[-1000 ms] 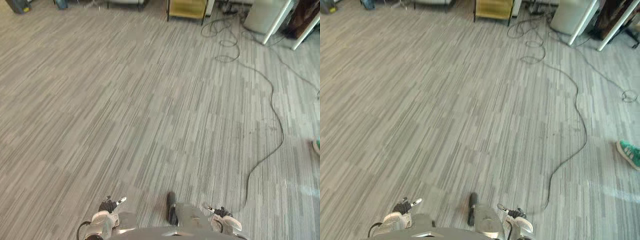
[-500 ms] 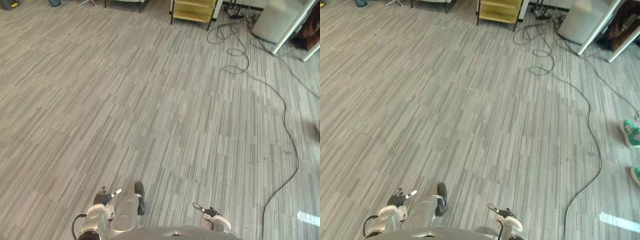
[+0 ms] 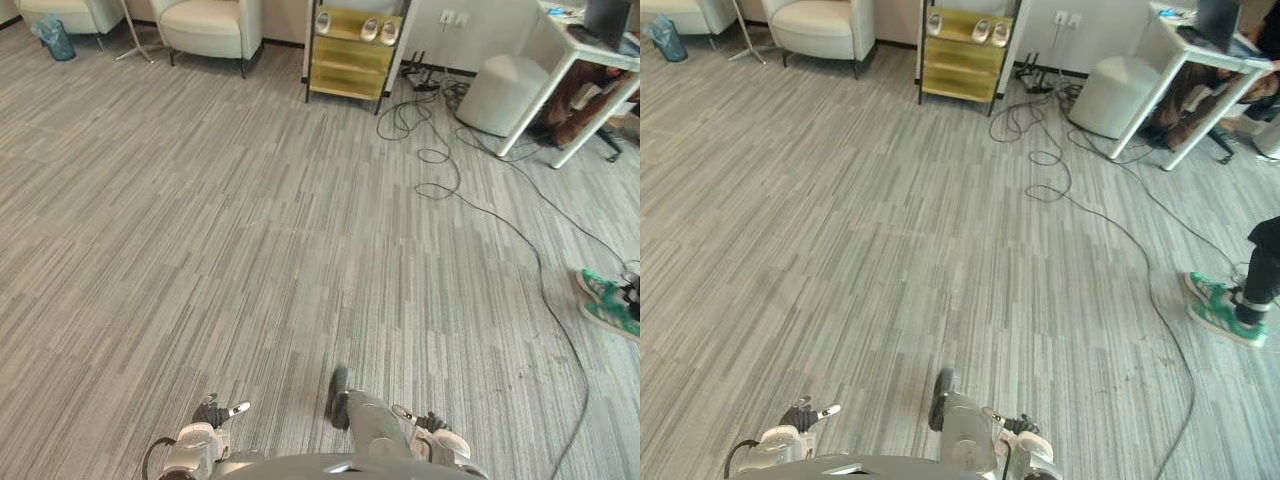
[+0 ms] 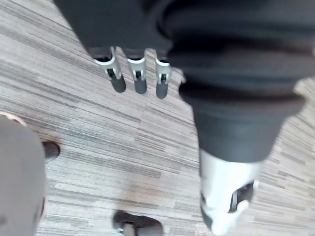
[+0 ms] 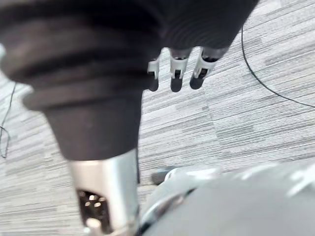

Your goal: Pick up cushions and gather them together orderly.

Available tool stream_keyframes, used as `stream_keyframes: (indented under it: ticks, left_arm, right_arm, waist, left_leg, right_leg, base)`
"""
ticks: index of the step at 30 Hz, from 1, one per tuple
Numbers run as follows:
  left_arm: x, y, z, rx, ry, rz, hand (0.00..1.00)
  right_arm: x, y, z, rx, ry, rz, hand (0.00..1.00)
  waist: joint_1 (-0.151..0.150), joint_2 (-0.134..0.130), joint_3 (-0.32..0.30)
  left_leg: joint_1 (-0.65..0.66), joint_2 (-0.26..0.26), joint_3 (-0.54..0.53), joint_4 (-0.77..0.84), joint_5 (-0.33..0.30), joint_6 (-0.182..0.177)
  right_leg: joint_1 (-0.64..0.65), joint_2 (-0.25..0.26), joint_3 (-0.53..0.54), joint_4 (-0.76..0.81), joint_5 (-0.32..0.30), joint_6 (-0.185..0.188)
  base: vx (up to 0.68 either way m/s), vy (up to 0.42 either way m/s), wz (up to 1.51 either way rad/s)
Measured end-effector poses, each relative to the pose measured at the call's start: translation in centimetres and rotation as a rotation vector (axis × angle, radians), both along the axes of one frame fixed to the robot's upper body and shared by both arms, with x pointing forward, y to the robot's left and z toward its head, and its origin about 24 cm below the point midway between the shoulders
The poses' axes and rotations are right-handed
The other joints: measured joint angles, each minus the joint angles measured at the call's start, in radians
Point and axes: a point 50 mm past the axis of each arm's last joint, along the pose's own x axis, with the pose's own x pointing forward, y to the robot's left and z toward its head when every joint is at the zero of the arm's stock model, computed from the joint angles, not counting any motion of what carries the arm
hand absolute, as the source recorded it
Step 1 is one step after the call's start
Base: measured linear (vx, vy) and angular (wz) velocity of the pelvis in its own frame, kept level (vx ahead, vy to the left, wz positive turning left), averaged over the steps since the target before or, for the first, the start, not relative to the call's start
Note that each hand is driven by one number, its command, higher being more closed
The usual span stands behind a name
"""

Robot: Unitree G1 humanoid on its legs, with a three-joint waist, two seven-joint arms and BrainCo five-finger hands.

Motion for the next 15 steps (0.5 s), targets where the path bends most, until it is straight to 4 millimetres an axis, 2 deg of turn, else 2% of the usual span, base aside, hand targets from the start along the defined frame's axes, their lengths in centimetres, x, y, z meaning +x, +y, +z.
stream_keyframes:
  ticks: [1, 2, 3, 4, 5, 6, 7, 8, 9, 11, 13, 14, 15]
  left_arm:
    - [-0.2, -0.2, -0.1, -0.007, 0.005, 0.009, 0.0]
    - [-0.3, -0.4, -0.1, -0.015, 0.007, 0.014, 0.0]
    - [-0.3, -0.7, -0.2, -0.028, 0.009, 0.029, 0.0]
    - [-0.4, -1.0, -0.3, -0.034, 0.01, 0.032, 0.0]
    - [-0.5, -1.3, -0.3, -0.044, 0.013, 0.036, 0.0]
    - [-0.4, -1.6, -0.3, -0.054, 0.01, 0.037, 0.0]
    - [-0.3, -1.7, -0.3, -0.058, 0.008, 0.036, 0.0]
    - [0.0, -1.8, -0.2, -0.056, -0.004, 0.017, 0.0]
    - [0.2, -1.8, -0.1, -0.051, -0.012, 0.012, 0.0]
    - [0.8, -1.6, 0.2, -0.045, -0.044, 0.009, 0.0]
    - [1.2, -1.6, 0.5, -0.043, -0.066, 0.006, 0.0]
    - [1.5, -1.6, 0.6, -0.044, -0.083, 0.005, 0.0]
    - [1.8, -1.6, 0.8, -0.045, -0.097, 0.003, 0.0]
  right_arm:
    - [-0.9, -0.3, -0.2, 0.0, 0.017, -0.031, 0.0]
    - [-0.9, -0.6, -0.1, -0.006, 0.016, -0.036, 0.0]
    - [-1.0, -1.1, 0.0, -0.02, 0.019, -0.036, 0.0]
    - [-1.1, -1.4, 0.0, -0.03, 0.022, -0.035, 0.0]
    - [-1.2, -1.8, 0.1, -0.05, 0.03, -0.029, 0.0]
    - [-1.2, -2.1, 0.2, -0.059, 0.028, -0.027, 0.0]
    - [-1.1, -2.1, 0.2, -0.06, 0.027, -0.024, 0.0]
    - [-1.0, -1.8, 0.2, -0.064, 0.028, 0.0, 0.0]
    - [-1.0, -1.8, 0.2, -0.063, 0.028, 0.001, 0.0]
    - [-1.2, -1.6, 0.1, -0.065, 0.039, 0.004, 0.0]
    - [-1.4, -1.7, 0.1, -0.074, 0.048, -0.006, 0.0]
    - [-1.4, -1.9, 0.1, -0.074, 0.05, -0.019, 0.0]
    - [-1.3, -1.9, 0.2, -0.076, 0.045, -0.034, 0.0]
  waist:
    - [-0.008, 0.013, 0.002]
    - [-0.003, 0.03, 0.003]
    - [0.005, 0.055, -0.001]
    - [0.007, 0.068, -0.007]
    - [0.005, 0.095, -0.015]
    - [0.003, 0.111, -0.014]
    - [0.004, 0.117, -0.012]
    - [0.009, 0.12, -0.007]
    - [0.013, 0.118, -0.003]
    - [0.027, 0.093, 0.01]
    - [0.037, 0.098, 0.012]
    - [0.045, 0.101, 0.012]
    - [0.056, 0.099, 0.014]
  left_leg:
    - [0.039, 0.025, -0.044, 0.01, -0.029, -0.007]
    - [0.036, 0.04, -0.05, 0.038, -0.03, -0.01]
    - [-0.007, 0.082, -0.064, 0.163, -0.025, -0.018]
    - [-0.039, 0.1, -0.071, 0.234, -0.016, -0.032]
    - [-0.109, 0.145, -0.096, 0.405, 0.03, -0.087]
    - [-0.172, 0.176, -0.123, 0.549, 0.114, -0.122]
    - [-0.208, 0.197, -0.127, 0.642, 0.199, -0.137]
    - [-0.307, 0.273, -0.064, 0.898, 0.273, -0.144]
    - [-0.334, 0.288, -0.037, 0.952, 0.244, -0.13]
    - [-0.409, 0.286, 0.02, 1.01, 0.168, -0.105]
    - [-0.5, 0.265, 0.056, 0.962, 0.115, -0.094]
    - [-0.544, 0.252, 0.079, 0.864, 0.093, -0.085]
    - [-0.588, 0.219, 0.081, 0.69, 0.084, -0.084]
  right_leg:
    - [0.001, 0.014, -0.001, 0.062, 0.076, -0.014]
    - [-0.003, 0.021, -0.006, 0.092, 0.092, -0.017]
    - [0.005, 0.047, -0.014, 0.117, 0.112, -0.046]
    - [0.012, 0.061, -0.02, 0.12, 0.116, -0.052]
    - [0.034, 0.089, -0.039, 0.123, 0.1, -0.084]
    - [0.062, 0.121, -0.05, 0.121, 0.069, -0.097]
    - [0.087, 0.141, -0.047, 0.117, 0.05, -0.108]
    - [0.187, 0.195, -0.017, 0.073, 0.012, -0.143]
    - [0.223, 0.206, -0.005, 0.057, 0.001, -0.15]
    - [0.324, 0.21, 0.022, 0.011, -0.027, -0.159]
    - [0.397, 0.206, 0.033, -0.036, -0.042, -0.154]
    - [0.431, 0.202, 0.038, -0.059, -0.05, -0.144]
    - [0.465, 0.191, 0.053, -0.079, -0.064, -0.132]
  base:
    - [0.55, -0.264, 0.77]
    - [0.66, -0.376, 0.36]
    - [0.43, -0.264, 0.04]
    - [0.53, -0.346, -0.02]
    - [0.44, -0.238, -0.1]
    - [0.56, -0.286, -0.19]
    - [0.83, -0.306, -0.49]
    - [0.71, -0.236, -0.5]
    - [0.68, -0.217, -0.49]
    - [0.41, -0.109, -0.27]
    - [0.39, -0.054, -0.18]
    - [0.4, 0.036, -0.26]
    - [0.37, 0.058, -0.34]
